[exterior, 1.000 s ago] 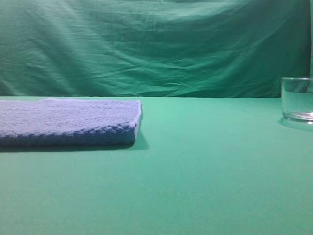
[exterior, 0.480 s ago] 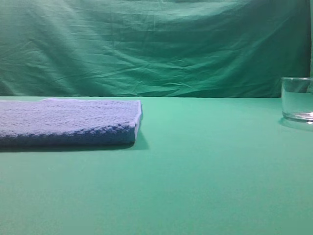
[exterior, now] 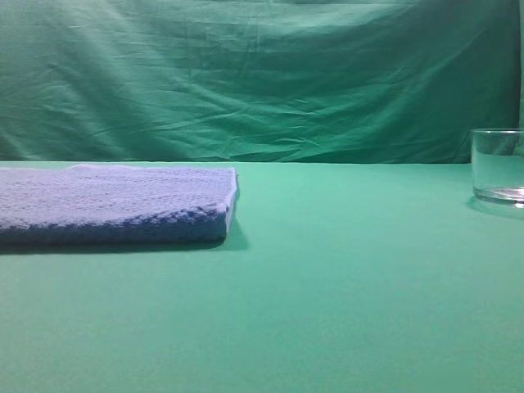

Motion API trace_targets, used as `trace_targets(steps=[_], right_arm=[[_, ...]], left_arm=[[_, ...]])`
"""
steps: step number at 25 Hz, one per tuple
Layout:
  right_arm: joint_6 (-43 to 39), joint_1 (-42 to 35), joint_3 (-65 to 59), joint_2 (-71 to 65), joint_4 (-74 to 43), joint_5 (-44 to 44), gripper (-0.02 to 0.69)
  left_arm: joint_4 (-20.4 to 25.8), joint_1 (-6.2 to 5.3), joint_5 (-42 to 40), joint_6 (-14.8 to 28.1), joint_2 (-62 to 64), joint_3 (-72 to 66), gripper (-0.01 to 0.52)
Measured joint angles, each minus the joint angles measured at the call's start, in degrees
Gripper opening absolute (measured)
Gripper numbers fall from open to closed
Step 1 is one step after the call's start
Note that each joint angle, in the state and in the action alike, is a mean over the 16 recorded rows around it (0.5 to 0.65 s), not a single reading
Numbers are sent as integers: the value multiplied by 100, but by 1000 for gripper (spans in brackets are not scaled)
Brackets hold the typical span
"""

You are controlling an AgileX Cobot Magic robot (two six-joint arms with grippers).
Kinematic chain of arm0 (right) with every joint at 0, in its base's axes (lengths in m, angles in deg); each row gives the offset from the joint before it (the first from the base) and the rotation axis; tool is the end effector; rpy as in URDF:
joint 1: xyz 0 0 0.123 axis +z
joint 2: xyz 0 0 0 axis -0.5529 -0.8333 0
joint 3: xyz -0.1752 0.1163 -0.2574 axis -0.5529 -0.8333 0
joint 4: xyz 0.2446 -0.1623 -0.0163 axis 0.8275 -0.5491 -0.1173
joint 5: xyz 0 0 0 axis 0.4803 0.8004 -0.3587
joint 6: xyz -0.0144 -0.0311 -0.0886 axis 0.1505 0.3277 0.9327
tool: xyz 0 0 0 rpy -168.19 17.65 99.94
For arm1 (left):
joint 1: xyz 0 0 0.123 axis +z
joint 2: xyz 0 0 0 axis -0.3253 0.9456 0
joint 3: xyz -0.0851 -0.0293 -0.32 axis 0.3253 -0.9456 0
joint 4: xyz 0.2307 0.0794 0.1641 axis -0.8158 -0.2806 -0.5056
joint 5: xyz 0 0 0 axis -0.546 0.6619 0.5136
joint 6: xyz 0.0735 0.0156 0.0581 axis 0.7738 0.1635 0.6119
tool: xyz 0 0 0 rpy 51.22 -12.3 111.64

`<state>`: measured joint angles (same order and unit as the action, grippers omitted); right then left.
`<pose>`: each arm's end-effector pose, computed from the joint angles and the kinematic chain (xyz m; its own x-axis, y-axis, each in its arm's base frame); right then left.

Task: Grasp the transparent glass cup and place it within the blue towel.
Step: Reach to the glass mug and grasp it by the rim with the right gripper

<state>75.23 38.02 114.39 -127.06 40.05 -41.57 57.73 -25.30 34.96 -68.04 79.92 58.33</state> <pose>0.2527 0.0391 0.2877 -0.7949 -0.2153 -0.5672 -0.3150 0.9455 0.0827 0.0450 -0.0199 0.1937 -0.3398 -0.3377 -0.8778 0.1403 0.9046 -0.4024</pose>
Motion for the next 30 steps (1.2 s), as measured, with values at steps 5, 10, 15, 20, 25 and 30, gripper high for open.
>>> trace_targets(steps=[5,10,15,20,25,30], right_arm=[[-129,0,587,-947,-376,329,252],[-395,0,1018,-1619,-876,408,400],[-671,0,1237,-2091,-1296,272,506],[-889,0,1306,-2518,-1618,-12,522],[-962,0,1313,-2872,-1722,-326,459],[-968,0,1315,-3097,-1739,-546,328]], left_arm=[[0,0,0,0,0,0,0],[0,0,0,0,0,0,0],[0,0,0,0,0,0,0],[0,0,0,0,0,0,0],[0,0,0,0,0,0,0],[0,0,0,0,0,0,0]])
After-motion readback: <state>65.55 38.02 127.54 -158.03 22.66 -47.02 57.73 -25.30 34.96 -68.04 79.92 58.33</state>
